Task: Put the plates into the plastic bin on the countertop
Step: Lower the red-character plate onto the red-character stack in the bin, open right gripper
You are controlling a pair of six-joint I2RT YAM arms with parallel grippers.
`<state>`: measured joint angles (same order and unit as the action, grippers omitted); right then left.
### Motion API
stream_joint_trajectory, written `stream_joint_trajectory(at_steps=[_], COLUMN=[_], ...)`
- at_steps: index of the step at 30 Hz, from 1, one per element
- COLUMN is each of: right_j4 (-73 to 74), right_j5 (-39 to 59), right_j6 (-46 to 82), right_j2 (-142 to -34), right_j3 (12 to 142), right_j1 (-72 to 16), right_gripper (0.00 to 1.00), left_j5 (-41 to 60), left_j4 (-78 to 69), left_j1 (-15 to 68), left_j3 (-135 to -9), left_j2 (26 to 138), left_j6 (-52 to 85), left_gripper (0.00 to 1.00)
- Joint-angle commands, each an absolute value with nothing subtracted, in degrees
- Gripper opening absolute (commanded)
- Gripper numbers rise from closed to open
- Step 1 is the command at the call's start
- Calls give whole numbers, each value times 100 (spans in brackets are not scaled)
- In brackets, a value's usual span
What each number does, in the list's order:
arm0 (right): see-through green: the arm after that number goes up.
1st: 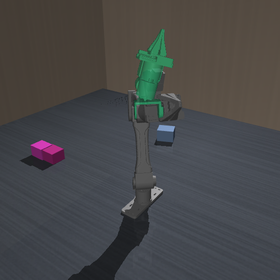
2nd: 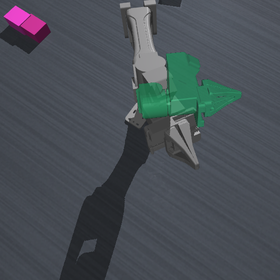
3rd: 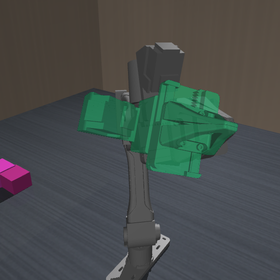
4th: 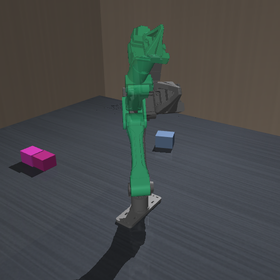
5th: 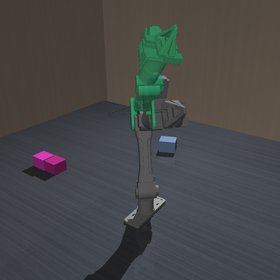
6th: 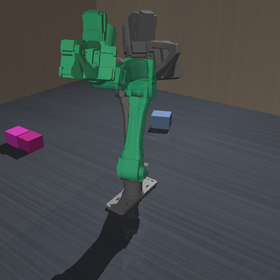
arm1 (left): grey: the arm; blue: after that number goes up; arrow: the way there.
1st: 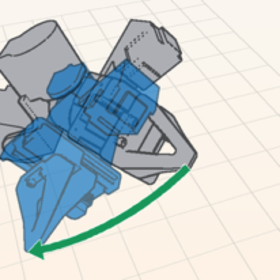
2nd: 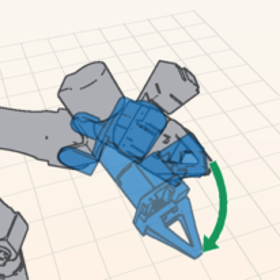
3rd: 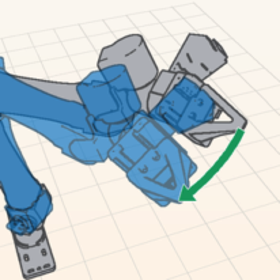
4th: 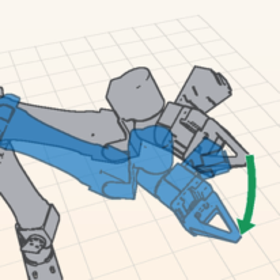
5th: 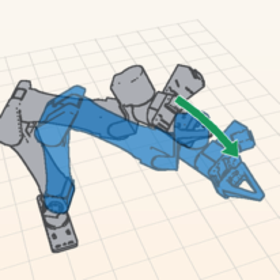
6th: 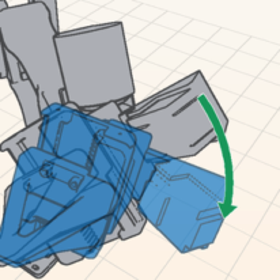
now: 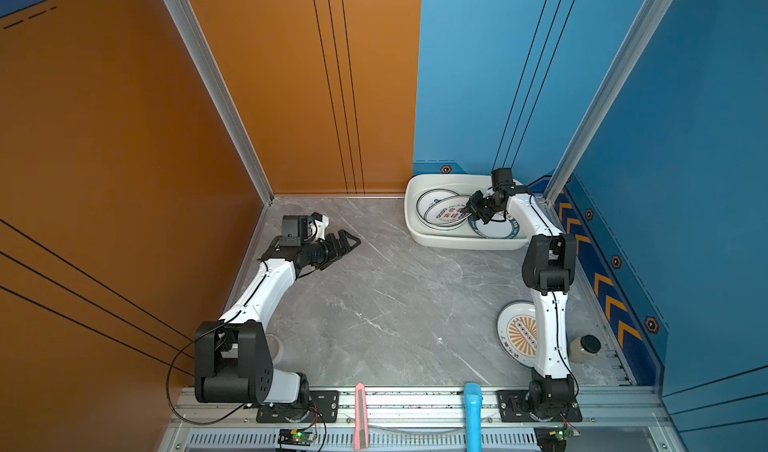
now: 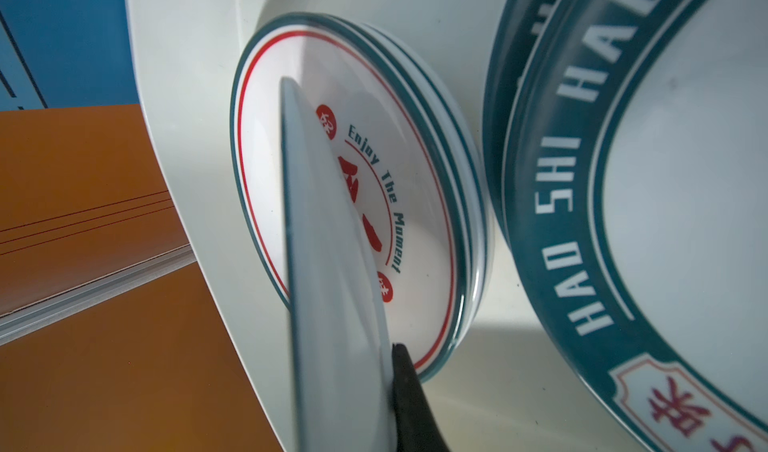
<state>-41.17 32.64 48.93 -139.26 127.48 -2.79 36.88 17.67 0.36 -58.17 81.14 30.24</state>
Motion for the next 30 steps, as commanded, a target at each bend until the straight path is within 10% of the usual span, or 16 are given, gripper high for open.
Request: stream_joint_trajectory(at_steps=[1,11,30], right_j4=[-4192,-4414,-4891], right_j5=[3175,3016,2437], right_j6=[4957,5061,5840], right_j2=[-14065,-14261,-14234], right_j3=[13008,13296,13632], right_j1=[-315,-293,-430], right_gripper=[0,30,52], left_j5=[3805,3874,3938], left_j4=[1837,1743,1687], left_j1=[-8,-18,198], left_j3=[-5838,-5837,-5862], left_j2=[8102,8186,8305], left_j6=[2922,2994,3032], left_gripper=[98,98,98])
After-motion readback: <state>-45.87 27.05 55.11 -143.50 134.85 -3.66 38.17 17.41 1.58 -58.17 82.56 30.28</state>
